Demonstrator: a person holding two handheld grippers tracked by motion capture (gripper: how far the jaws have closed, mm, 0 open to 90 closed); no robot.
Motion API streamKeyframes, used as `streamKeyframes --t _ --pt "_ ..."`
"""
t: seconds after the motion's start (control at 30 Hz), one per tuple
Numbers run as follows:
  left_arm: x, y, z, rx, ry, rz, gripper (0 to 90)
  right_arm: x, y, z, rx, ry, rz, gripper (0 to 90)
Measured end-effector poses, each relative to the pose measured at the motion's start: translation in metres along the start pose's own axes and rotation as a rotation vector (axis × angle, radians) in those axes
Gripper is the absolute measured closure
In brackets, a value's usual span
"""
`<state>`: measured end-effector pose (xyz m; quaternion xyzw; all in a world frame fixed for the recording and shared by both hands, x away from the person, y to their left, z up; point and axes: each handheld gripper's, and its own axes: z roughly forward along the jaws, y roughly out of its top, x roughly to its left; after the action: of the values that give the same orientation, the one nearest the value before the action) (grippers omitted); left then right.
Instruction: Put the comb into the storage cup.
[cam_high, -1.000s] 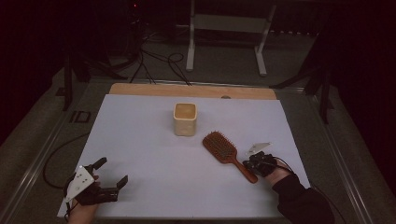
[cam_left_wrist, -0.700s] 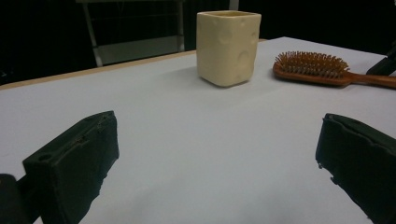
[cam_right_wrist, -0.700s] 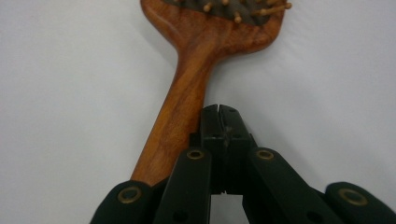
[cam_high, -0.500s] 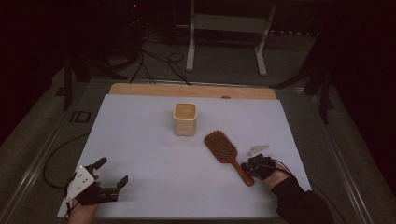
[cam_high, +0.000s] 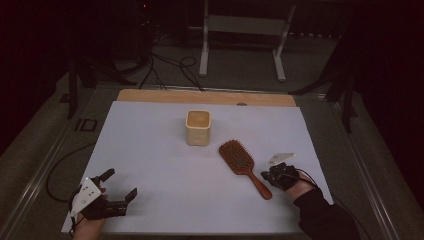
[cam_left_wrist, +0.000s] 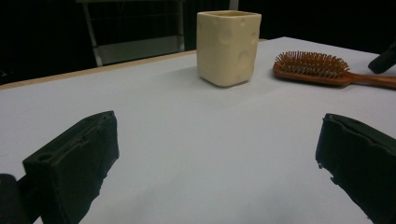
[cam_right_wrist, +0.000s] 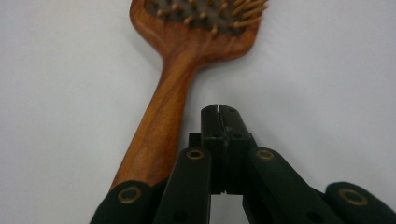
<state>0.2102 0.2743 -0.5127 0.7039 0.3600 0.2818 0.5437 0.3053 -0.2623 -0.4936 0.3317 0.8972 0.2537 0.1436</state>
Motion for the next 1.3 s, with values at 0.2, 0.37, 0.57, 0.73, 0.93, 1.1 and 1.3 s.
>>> streamKeyframes --t 0.2,0.37,0.57,0.73,0.93,1.1,1.3 --pt "0.0 0.0 0.0 -0.001 0.001 -0.001 0.2 -0.004 0.003 -0.013 -0.013 -0.028 -0.004 90.0" --pt "0.0 0.0 0.0 0.001 0.0 -0.001 0.2 -0.004 0.007 -0.023 -0.021 -0.048 0.01 90.0" --pt "0.0 0.0 0.0 -0.002 -0.001 -0.003 0.2 -0.002 0.017 -0.037 -0.036 -0.078 0.016 89.6" --pt "0.0 0.0 0.0 -0.002 -0.002 -0.004 0.2 0.001 0.027 -0.048 -0.058 -0.1 0.024 79.8" --pt "0.0 0.0 0.0 -0.005 -0.002 -0.005 0.2 0.005 0.039 -0.057 -0.081 -0.117 0.038 64.0" --pt "0.001 0.0 0.0 -0.005 -0.003 -0.004 0.2 0.008 0.047 -0.06 -0.09 -0.108 0.047 48.4" --pt "0.0 0.0 0.0 -0.004 -0.004 -0.003 0.2 0.013 0.055 -0.059 -0.08 -0.08 0.046 28.6"
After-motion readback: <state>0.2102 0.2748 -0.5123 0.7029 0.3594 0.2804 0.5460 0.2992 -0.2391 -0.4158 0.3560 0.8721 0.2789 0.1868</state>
